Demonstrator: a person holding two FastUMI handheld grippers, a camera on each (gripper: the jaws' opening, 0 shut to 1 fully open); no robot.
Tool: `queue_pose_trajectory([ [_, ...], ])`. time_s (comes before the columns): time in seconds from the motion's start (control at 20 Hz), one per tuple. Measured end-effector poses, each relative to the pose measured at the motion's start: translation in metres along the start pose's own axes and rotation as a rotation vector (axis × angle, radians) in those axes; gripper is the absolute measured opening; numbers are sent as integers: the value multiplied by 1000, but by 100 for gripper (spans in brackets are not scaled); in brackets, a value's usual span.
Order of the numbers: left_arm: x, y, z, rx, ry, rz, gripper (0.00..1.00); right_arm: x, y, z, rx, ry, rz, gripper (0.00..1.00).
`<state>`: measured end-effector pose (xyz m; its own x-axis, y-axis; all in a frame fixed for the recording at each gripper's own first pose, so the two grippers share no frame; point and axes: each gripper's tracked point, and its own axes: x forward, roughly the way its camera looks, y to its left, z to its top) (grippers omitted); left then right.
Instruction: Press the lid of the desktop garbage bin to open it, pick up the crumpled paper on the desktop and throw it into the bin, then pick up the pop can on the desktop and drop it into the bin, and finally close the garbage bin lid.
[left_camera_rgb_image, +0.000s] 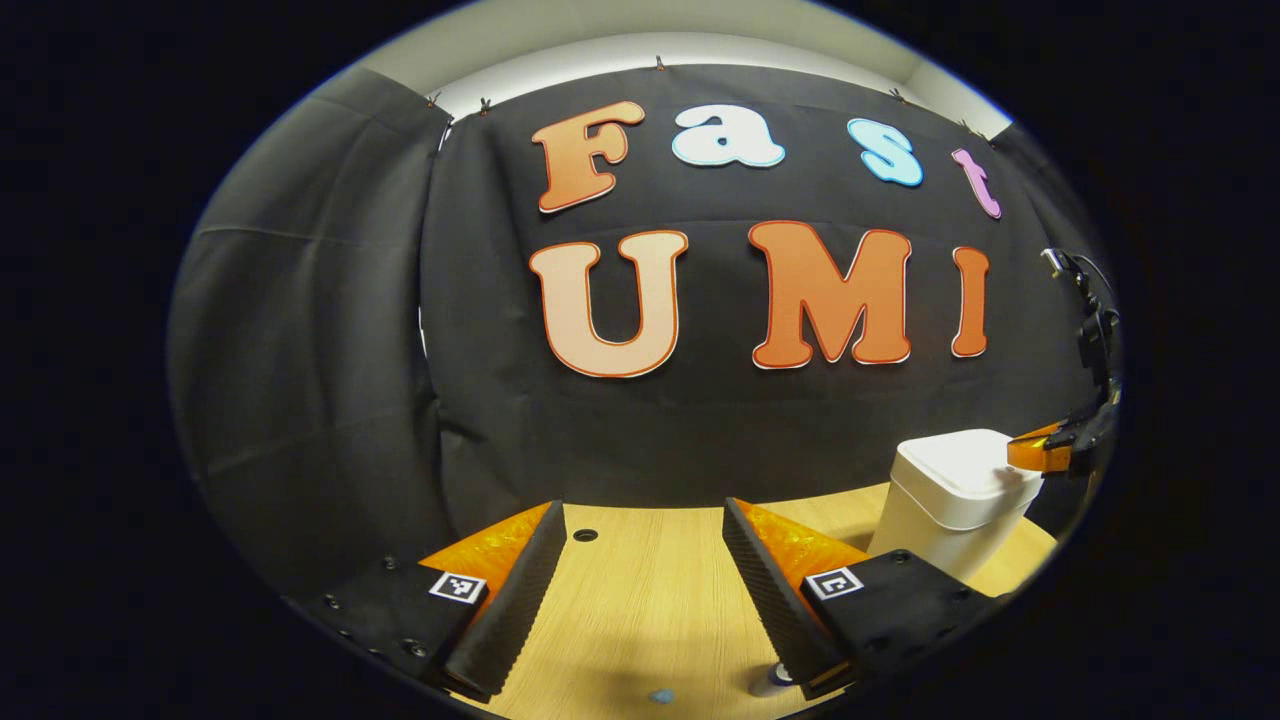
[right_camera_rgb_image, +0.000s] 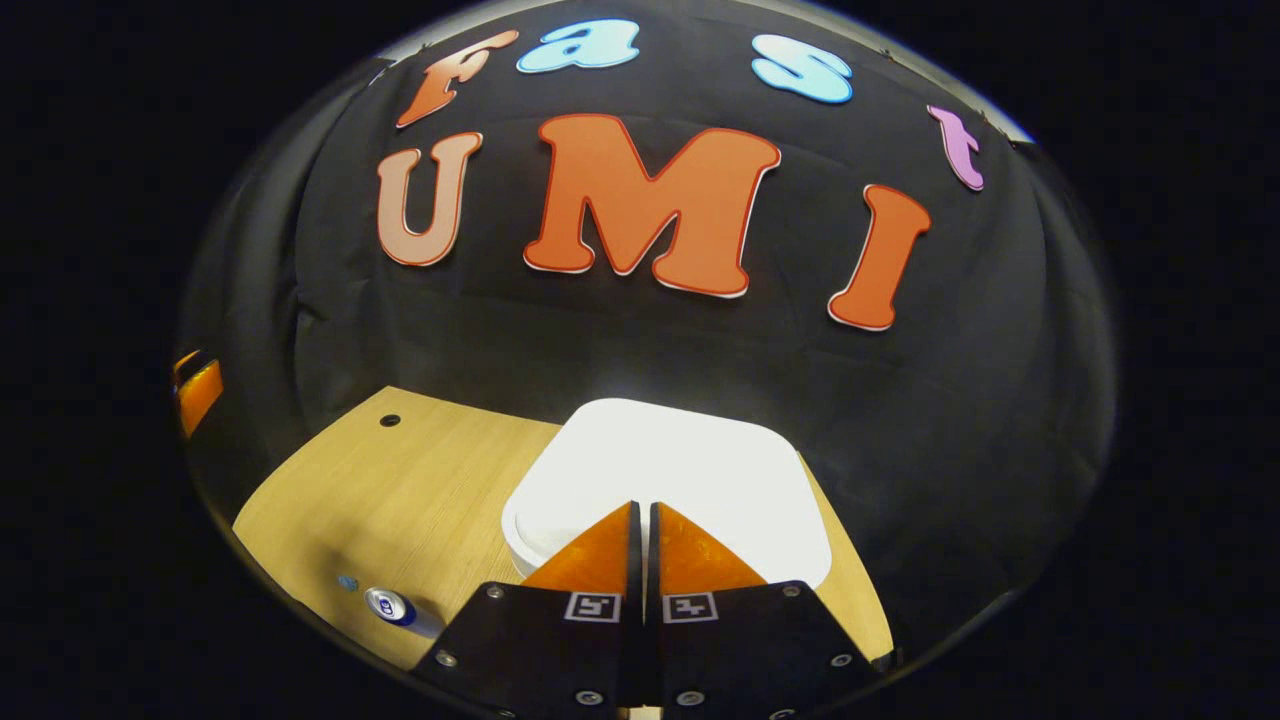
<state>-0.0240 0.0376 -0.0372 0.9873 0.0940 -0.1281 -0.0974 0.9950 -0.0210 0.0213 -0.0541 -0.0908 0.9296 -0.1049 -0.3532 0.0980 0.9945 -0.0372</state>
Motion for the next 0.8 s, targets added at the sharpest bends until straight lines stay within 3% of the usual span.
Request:
queue_pose_trajectory([
  [0.55,1,-2,-5,-1,16,-2,100,3,3,-11,30,121,55,1],
  [0.8,-2,1,1,2,-5,2,100,2,2,4,15,50,59,5],
])
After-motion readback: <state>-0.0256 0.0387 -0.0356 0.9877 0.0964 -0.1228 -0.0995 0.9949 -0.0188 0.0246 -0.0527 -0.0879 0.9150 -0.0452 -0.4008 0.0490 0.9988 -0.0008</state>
